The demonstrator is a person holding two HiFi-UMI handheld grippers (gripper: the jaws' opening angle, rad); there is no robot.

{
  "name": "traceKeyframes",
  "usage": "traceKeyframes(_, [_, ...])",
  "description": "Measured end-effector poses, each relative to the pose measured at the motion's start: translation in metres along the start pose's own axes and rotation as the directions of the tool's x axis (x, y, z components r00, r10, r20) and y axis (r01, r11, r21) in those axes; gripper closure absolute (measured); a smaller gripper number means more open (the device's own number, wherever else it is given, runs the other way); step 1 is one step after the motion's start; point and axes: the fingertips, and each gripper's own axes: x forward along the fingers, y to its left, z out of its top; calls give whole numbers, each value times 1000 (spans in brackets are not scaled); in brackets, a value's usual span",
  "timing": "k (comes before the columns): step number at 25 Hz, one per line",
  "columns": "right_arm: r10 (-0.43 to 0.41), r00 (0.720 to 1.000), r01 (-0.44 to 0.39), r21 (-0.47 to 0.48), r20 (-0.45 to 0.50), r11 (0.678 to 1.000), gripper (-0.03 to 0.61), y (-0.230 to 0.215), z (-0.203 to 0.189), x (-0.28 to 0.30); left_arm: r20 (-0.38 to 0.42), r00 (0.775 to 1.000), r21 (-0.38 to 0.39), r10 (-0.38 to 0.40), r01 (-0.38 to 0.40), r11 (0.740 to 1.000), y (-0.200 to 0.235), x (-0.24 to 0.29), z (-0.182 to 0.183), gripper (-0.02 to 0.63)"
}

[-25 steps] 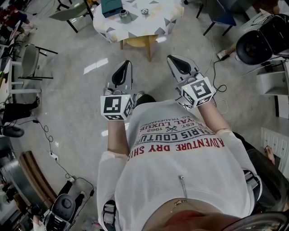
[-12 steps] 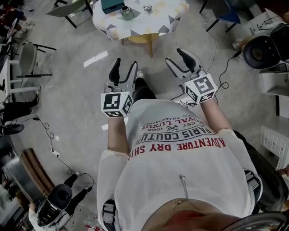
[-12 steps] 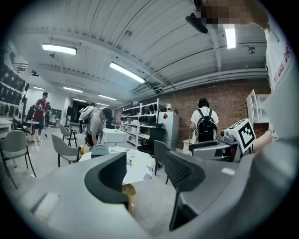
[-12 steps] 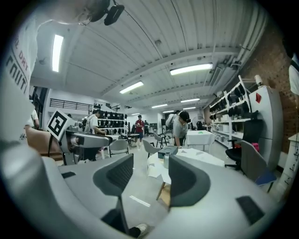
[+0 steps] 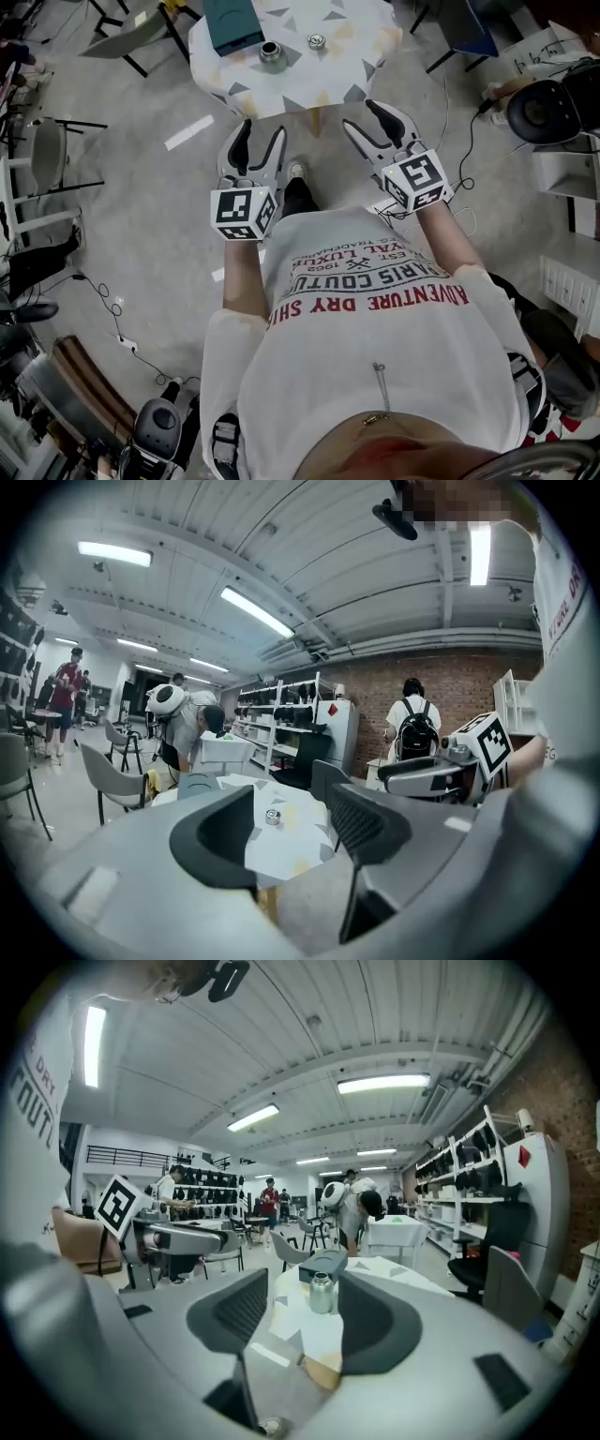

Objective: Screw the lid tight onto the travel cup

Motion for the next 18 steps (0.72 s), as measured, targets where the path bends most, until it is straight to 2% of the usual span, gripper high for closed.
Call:
traceKeyframes(9, [-60,996,61,12,-67,998,373,-51,20,123,-44,995,0,-85,85,996,102,90,16,371])
traceKeyframes(13, [-97,991,97,1,-94,995,374,-76,21,162,-72,991,20,-112,114,993,129,123,9,368])
traceKeyframes(18, [-91,982,92,-3,-166,996,374,-100,9,192,-102,984,-29,-143,141,990,144,157,-7,357])
